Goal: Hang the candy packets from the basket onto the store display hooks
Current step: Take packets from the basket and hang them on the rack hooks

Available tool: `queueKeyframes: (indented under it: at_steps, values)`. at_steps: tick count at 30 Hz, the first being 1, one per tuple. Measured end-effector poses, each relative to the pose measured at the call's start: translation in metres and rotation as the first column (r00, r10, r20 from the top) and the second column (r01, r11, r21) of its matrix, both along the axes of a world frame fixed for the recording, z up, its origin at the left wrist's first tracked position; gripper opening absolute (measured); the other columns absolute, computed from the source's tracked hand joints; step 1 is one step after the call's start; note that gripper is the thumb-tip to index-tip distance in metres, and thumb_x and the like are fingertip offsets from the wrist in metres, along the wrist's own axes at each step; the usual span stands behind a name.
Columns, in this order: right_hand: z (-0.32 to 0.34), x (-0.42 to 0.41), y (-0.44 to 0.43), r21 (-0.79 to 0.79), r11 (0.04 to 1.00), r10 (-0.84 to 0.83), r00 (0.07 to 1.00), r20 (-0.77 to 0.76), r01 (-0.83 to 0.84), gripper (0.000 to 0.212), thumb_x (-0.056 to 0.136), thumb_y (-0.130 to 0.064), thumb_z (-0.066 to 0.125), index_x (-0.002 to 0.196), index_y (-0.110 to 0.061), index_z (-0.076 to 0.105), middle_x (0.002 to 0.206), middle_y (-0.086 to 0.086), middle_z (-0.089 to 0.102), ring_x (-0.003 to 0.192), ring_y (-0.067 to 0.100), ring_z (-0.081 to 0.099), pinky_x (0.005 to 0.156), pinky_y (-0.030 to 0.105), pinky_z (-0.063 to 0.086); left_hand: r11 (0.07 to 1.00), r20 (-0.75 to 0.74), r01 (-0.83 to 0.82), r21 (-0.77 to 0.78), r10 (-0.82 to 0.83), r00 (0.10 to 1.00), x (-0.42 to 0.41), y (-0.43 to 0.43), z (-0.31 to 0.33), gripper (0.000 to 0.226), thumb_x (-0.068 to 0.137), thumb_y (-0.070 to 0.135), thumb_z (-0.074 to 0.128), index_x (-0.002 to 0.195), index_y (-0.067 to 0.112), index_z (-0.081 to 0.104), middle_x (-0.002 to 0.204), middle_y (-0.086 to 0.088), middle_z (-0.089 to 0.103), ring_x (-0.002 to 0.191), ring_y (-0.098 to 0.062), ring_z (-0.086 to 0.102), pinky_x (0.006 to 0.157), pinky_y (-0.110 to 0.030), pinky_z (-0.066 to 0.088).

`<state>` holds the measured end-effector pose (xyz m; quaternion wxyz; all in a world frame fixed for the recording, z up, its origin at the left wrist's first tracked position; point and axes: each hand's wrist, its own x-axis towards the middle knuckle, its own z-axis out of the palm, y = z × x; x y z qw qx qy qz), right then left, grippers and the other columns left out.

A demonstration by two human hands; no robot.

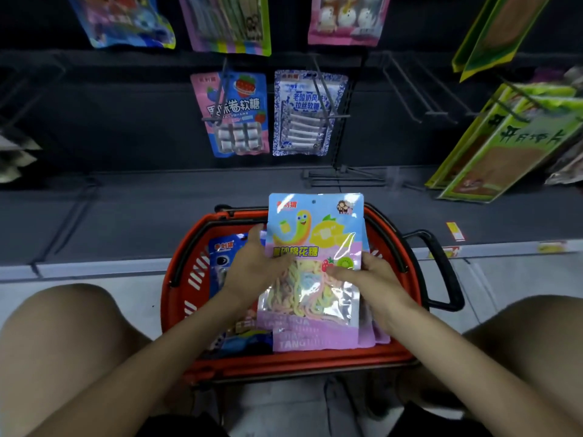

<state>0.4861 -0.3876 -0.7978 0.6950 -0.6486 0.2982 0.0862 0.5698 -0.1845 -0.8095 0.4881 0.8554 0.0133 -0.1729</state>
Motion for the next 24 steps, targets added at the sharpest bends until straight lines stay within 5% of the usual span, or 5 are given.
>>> queueKeyframes:
  at_steps: [4, 8, 12, 16, 24]
  values:
    - [0.009, 0.005, -0.001, 0.078, 0.996, -0.036, 0.999, 0.018, 0.035, 0.024, 0.079, -0.009, 0.087, 0.102, -0.006, 0.080, 0.099, 0.011, 0.081, 0.082, 0.023, 0.075, 0.078, 0.041, 0.062, 0.947, -0.077, -0.150, -0.285, 0.134, 0.988, 0.009, 0.009, 0.008, 0.079, 0.081, 0.018, 0.090, 0.147, 0.015, 0.048, 0.094, 0.005, 0.075, 0.083, -0.009, 0.074, 0.063, -0.019, 0.054]
    - [0.017, 0.007, -0.001, 0.153, 0.988, -0.027, 0.999, 0.047, 0.020, 0.026, 0.079, -0.010, 0.087, 0.104, -0.010, 0.080, 0.099, 0.005, 0.080, 0.083, 0.021, 0.071, 0.074, 0.038, 0.058, 0.875, -0.120, -0.126, -0.468, 0.078, 0.990, 0.015, 0.022, 0.021, 0.049, 0.080, 0.025, 0.090, 0.123, 0.011, 0.072, 0.112, -0.005, 0.079, 0.101, -0.023, 0.077, 0.094, -0.045, 0.061]
    - [0.031, 0.009, 0.005, 0.179, 0.984, -0.056, 0.981, 0.186, 0.023, 0.031, 0.083, -0.003, 0.082, 0.113, -0.008, 0.077, 0.108, 0.009, 0.080, 0.096, 0.024, 0.077, 0.081, 0.037, 0.059, 0.836, -0.044, -0.045, -0.547, 0.025, 0.999, 0.010, 0.024, 0.038, 0.035, 0.088, 0.027, 0.081, 0.118, 0.009, 0.076, 0.115, -0.006, 0.079, 0.108, -0.027, 0.075, 0.099, -0.048, 0.058]
    - [0.050, 0.013, 0.011, 0.170, 0.985, -0.083, 0.955, 0.284, 0.035, 0.039, 0.083, 0.000, 0.081, 0.120, -0.003, 0.071, 0.111, 0.011, 0.079, 0.098, 0.022, 0.078, 0.075, 0.027, 0.061, 0.829, -0.023, 0.003, -0.559, -0.019, 1.000, 0.005, 0.029, 0.048, 0.040, 0.082, 0.027, 0.081, 0.119, 0.013, 0.075, 0.113, -0.004, 0.080, 0.105, -0.026, 0.076, 0.092, -0.044, 0.061]
    - [0.110, 0.030, 0.025, -0.009, 1.000, 0.002, 0.893, 0.451, 0.003, 0.028, 0.086, -0.002, 0.081, 0.111, -0.006, 0.071, 0.107, 0.010, 0.080, 0.098, 0.022, 0.077, 0.084, 0.036, 0.060, 0.793, -0.017, -0.058, -0.606, 0.060, 0.998, 0.001, 0.045, 0.084, 0.017, 0.087, 0.007, 0.079, 0.103, 0.010, 0.077, 0.096, -0.013, 0.081, 0.080, -0.026, 0.078, 0.062, -0.032, 0.061]
